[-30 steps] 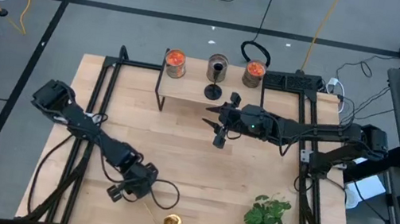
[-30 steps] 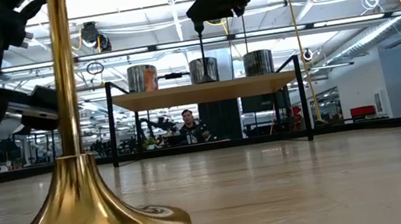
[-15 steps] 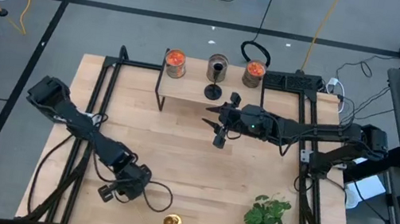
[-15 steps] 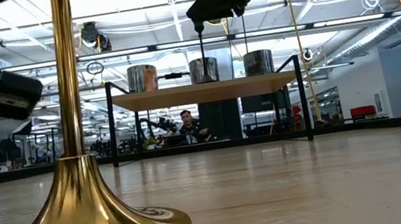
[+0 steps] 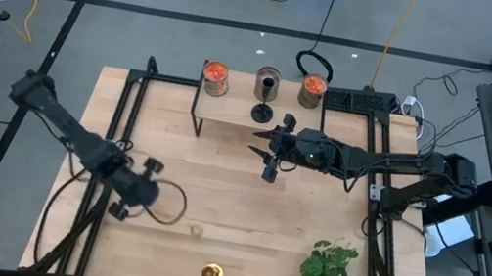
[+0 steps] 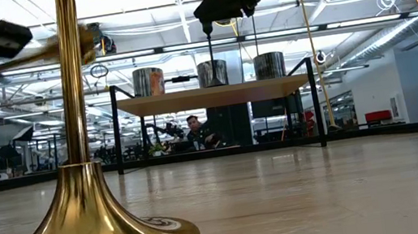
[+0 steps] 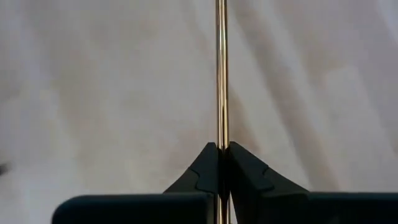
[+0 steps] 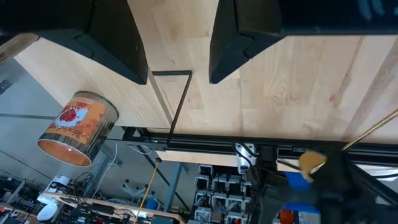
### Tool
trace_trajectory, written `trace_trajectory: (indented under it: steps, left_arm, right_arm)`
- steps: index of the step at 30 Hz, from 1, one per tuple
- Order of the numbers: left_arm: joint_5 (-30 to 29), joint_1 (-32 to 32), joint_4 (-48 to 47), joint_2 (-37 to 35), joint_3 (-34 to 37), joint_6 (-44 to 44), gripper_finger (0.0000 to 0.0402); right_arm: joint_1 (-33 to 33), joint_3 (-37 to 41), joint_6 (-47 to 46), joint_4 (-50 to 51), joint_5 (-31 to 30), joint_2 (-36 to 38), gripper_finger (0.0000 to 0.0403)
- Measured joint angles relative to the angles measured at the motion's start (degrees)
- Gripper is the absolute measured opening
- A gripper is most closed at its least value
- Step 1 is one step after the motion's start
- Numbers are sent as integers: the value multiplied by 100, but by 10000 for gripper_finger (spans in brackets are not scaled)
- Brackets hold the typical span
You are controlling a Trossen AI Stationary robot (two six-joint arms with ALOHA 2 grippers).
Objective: Pick & Place candle stick holders
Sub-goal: Align the left gold candle holder with the other candle holder
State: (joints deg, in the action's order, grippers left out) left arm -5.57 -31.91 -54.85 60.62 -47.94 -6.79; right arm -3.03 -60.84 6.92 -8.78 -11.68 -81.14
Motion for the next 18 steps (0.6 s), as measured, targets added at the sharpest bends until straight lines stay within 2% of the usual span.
trace_trajectory:
  steps: [7, 12, 18]
  left_arm:
    - [-2097, 118, -117, -1093, 0, -494, 20]
    - [-3182, 191, 119, -1504, 0, -468, 20]
    - [-4378, 298, 1305, -1565, 0, 475, 20]
  right_arm:
    - [0, 0, 0, 0, 0, 0, 171]
    - [1, 0, 0, 0, -9, 0, 171]
    - [1, 0, 0, 2, -12, 0, 171]
